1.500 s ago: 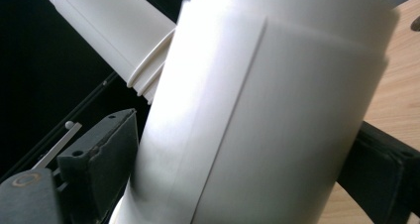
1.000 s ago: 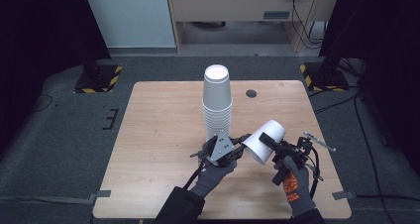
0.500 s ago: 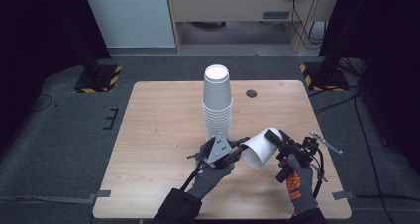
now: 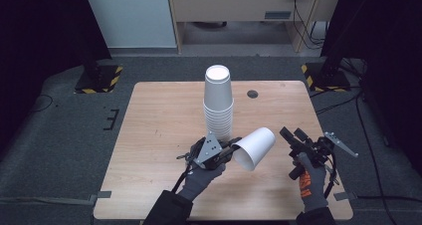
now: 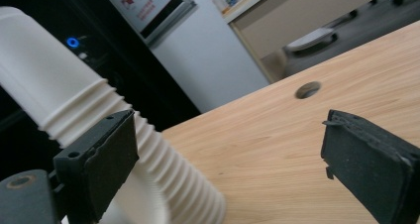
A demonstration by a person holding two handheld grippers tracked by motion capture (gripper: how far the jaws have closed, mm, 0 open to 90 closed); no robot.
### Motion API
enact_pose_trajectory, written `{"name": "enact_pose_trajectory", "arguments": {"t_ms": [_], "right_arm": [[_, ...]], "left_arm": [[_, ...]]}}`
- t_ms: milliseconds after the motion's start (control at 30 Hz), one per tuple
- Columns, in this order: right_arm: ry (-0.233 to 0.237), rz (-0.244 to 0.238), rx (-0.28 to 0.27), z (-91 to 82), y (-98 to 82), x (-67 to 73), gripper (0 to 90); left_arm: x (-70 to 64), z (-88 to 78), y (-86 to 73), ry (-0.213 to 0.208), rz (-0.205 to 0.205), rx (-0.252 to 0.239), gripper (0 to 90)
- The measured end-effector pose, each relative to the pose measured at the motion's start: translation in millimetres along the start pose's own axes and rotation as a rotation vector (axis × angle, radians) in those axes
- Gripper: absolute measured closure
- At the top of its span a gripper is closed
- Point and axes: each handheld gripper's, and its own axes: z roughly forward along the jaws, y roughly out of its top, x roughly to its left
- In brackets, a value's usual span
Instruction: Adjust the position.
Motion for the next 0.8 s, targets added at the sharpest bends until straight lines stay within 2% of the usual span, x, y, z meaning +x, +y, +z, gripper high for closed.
{"name": "enact_pose_trajectory", "arguments": {"t_ms": [200,400,533,667,800], "right_arm": [[-0.079,-0.118,0.002,-1.2,0.2,-3.1,9.6],[-0.158,-0.238,0.026,-1.8,-2.1,-7.0,11.0],[-0.208,-0.282,0.066,-1.3,-4.3,-14.5,10.9],[-0.273,-0.382,0.12,-0.2,-7.3,-20.8,10.8],[-0.313,-0.449,0.177,2.6,-12.4,-25.1,10.6]], "left_arm": [[4.8,-13.1,0.6,0.008,-0.01,0.01,85.5],[8.6,-26.2,-1.3,0.014,-0.017,0.025,85.5],[11.9,-38.2,-3.1,0.022,-0.018,0.037,85.5],[16.4,-51.5,-5.1,0.04,-0.024,0.042,85.5],[23.6,-67.2,-9.1,0.07,-0.041,0.045,85.6]]}}
